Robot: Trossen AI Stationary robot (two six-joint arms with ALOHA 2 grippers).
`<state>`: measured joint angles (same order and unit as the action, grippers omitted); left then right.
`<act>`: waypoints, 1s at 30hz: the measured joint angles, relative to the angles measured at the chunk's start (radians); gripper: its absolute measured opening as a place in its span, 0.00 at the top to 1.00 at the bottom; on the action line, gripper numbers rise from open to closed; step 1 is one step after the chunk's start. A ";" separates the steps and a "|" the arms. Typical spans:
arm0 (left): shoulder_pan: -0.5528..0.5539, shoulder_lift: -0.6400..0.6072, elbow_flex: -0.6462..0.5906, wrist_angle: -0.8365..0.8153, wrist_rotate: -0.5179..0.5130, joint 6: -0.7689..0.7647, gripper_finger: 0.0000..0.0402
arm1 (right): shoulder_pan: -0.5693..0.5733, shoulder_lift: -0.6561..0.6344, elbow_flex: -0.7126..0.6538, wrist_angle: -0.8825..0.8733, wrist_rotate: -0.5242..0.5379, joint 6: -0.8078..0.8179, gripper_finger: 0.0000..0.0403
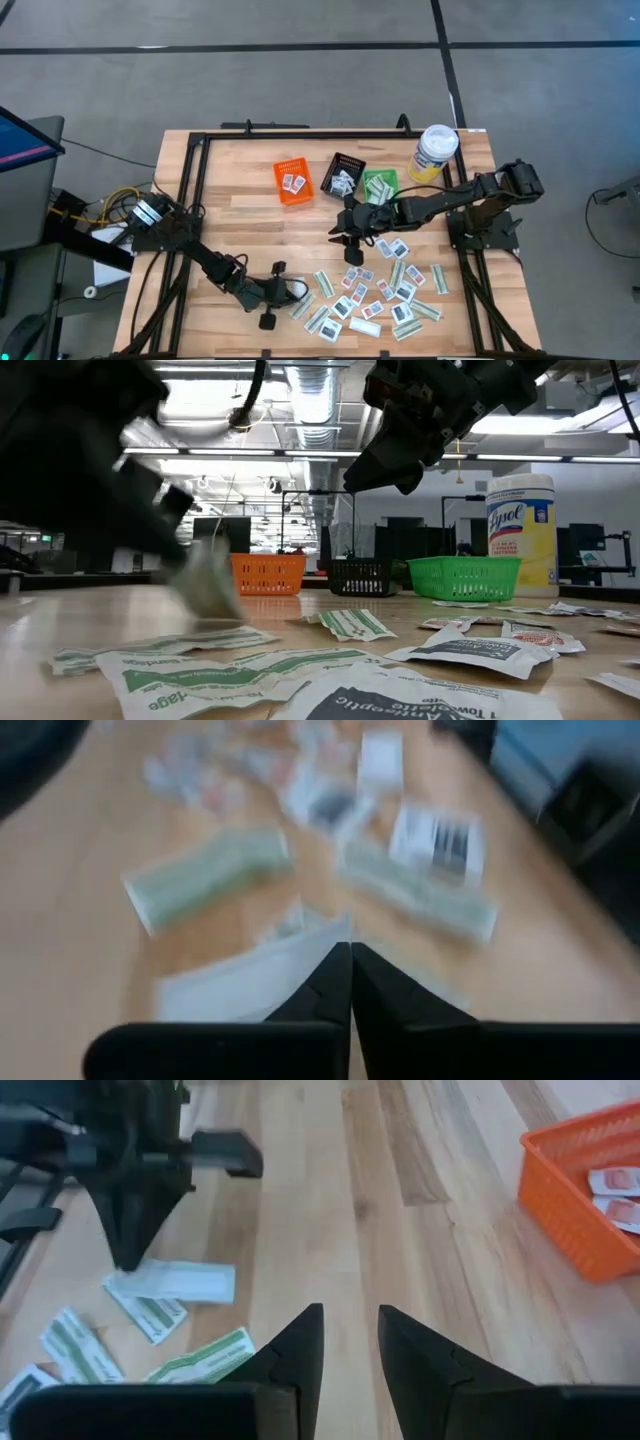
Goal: Pick & Place First Aid Supplies
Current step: Put the green bandage pack into the green basket
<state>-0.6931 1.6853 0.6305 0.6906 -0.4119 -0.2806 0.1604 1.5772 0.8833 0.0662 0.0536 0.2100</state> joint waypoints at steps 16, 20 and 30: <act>0.154 -0.369 0.001 -0.070 -0.007 0.067 0.98 | 0.140 0.000 0.000 0.239 -0.003 -0.296 0.77; 0.198 -0.377 0.001 -0.070 -0.006 0.067 0.99 | 0.139 0.000 0.000 0.274 -0.001 -0.291 0.77; 0.286 -0.375 0.001 -0.061 0.002 0.068 0.99 | 0.128 0.000 0.000 0.284 0.149 -0.291 0.77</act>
<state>-0.4070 1.3106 0.6312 0.6294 -0.4099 -0.2128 0.2887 1.5772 0.8829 0.3502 0.2021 -0.0807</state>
